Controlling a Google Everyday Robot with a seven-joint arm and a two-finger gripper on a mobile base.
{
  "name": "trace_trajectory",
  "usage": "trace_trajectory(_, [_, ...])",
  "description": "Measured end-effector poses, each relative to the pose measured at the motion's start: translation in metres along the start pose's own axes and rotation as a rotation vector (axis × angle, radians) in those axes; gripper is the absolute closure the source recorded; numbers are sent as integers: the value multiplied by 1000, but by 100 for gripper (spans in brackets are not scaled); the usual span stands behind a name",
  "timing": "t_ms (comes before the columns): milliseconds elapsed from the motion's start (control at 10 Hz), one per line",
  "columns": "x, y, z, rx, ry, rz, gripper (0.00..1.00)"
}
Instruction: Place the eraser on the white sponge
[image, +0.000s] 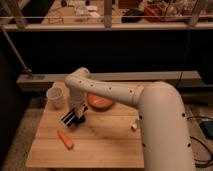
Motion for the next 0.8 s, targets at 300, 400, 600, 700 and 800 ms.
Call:
trace_trajectory(300, [-1,-3,3,-10,0,-17,100])
trace_trajectory(400, [-1,-4,4,-15,1,-24,100])
trace_trajectory(600, [1,-4,5,-21,2,-30,100])
trace_trajectory(700, [2,-3,6,-25,2,-33,100])
trace_trajectory(800, [2,-4,6,-29,2,-37,100])
